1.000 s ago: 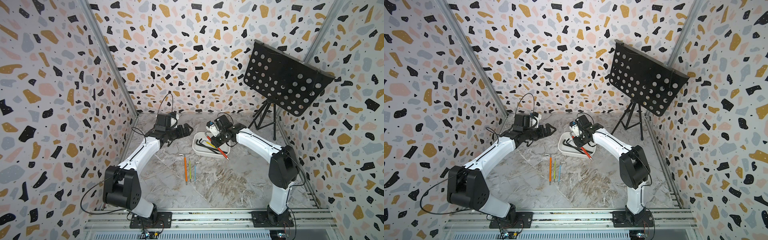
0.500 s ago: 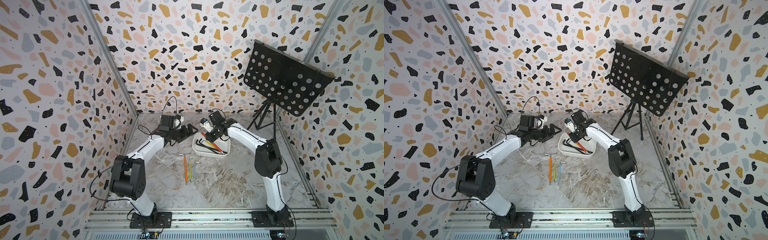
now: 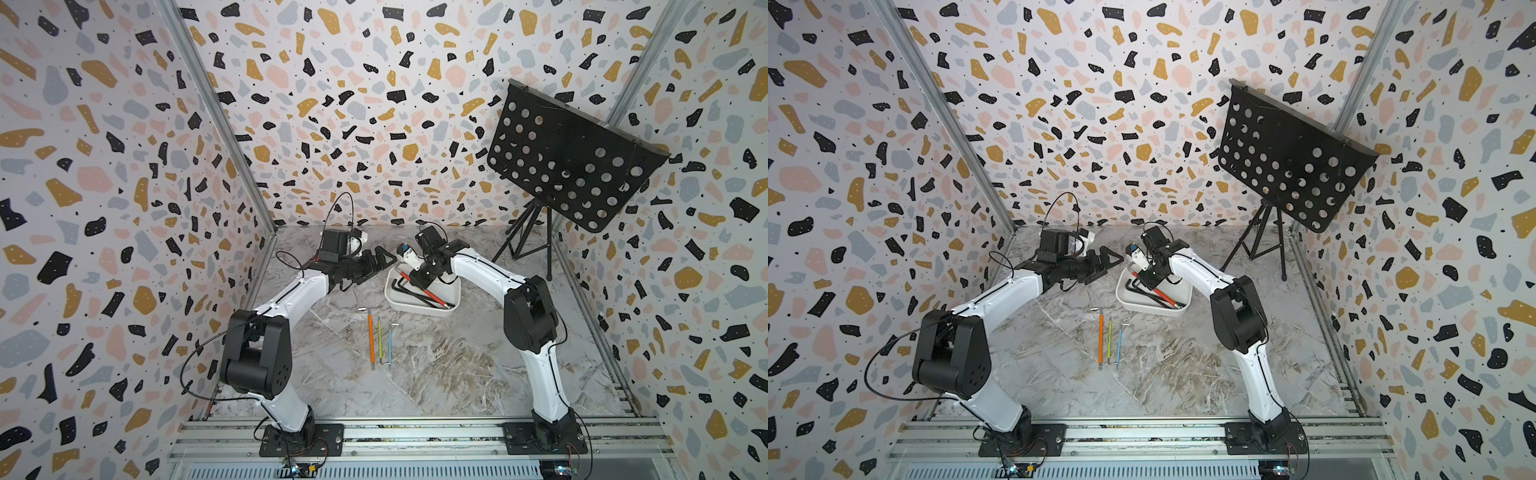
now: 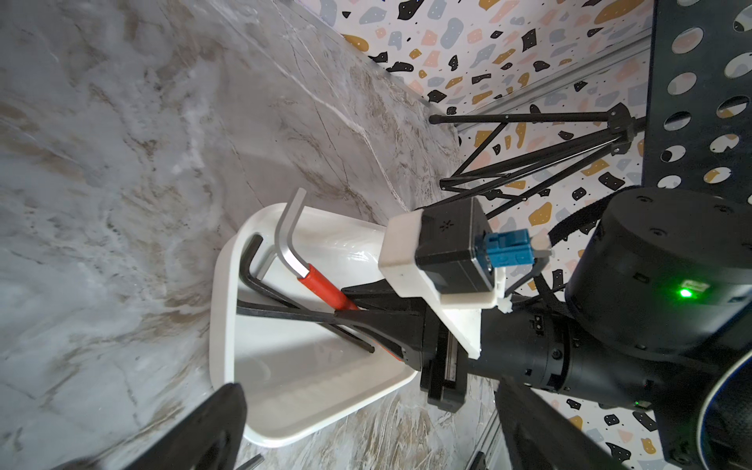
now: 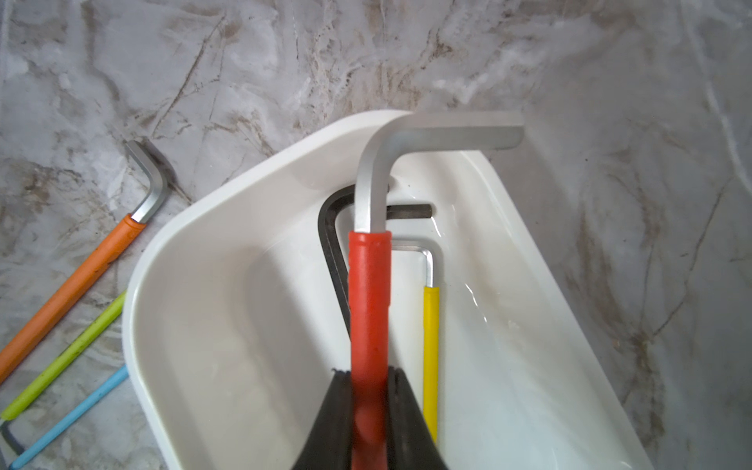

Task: Put the hex key on the desktop into the storage box
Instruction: Place the Allen key in the storage box.

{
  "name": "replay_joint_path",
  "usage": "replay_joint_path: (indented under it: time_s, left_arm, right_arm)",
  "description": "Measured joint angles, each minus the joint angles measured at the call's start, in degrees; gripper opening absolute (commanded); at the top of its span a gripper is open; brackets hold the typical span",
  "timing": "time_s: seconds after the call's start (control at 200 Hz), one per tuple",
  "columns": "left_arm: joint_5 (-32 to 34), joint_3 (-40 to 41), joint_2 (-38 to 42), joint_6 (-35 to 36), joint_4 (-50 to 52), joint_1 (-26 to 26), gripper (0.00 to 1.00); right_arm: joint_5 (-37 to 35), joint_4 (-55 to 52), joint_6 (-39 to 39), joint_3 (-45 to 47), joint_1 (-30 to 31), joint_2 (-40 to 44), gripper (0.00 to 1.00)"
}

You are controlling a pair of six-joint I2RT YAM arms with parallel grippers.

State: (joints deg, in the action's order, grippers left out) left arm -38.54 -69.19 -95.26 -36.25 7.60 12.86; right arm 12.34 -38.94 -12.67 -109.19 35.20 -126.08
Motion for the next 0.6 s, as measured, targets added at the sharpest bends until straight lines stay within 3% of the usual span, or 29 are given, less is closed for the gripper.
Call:
replay_joint_path:
  time_s: [0.601]
  left_arm:
    - [0.02, 0.0, 0.0, 0.0, 0.0, -0.33, 1.0]
  right_arm:
    - [0.57, 2.69, 0.24, 1.81, 0.0, -2.36, 0.0]
